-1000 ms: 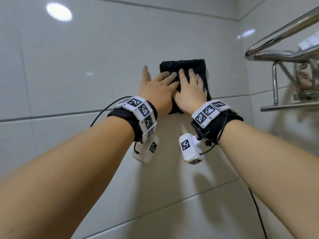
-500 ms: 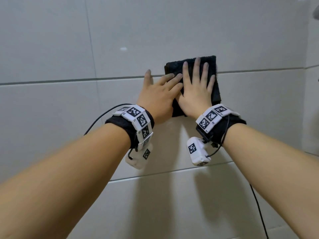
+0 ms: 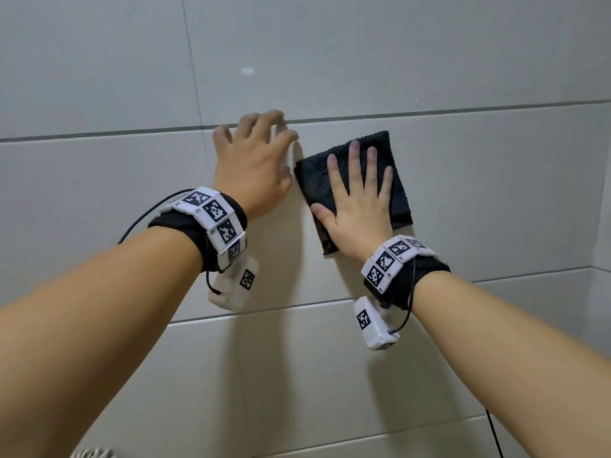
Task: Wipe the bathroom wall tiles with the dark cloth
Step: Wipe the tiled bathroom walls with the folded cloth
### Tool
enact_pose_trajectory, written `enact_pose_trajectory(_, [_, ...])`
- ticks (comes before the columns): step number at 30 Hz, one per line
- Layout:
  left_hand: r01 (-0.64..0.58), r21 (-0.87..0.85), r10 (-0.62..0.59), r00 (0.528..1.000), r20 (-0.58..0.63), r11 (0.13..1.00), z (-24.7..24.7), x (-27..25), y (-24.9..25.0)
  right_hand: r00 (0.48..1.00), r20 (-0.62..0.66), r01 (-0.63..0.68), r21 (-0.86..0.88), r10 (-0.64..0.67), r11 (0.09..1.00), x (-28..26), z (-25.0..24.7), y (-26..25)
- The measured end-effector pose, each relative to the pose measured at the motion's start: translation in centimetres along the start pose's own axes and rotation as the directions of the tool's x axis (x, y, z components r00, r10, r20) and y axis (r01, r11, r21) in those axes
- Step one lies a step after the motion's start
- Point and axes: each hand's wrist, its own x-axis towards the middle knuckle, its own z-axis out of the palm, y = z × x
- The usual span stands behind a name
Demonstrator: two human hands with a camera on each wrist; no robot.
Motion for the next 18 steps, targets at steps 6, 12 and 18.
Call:
enact_pose_trajectory(6, [0.211,-0.002,-0.211,0.977,0.024,0.978,-0.6,-0.5,-3.2,0.998,0.032,0.054,0.041,-0.056,0.998,-0.6,0.2,0.7])
enact_pose_trajectory(12, [0.495,-0.03,-0.49,0.865,0.105,0.868,-1.9,-0.9,-6.0,0.995,-0.019,0.099,0.073,-0.098,0.992,7.1,-3.4,5.8])
enact_pose_trajectory(18, [0.53,-0.018,-0.524,0.843,0.118,0.848,-1.7,-0.4,-5.9,0.997,-0.042,0.073,0.07,-0.07,0.995,7.8,-3.7,5.6])
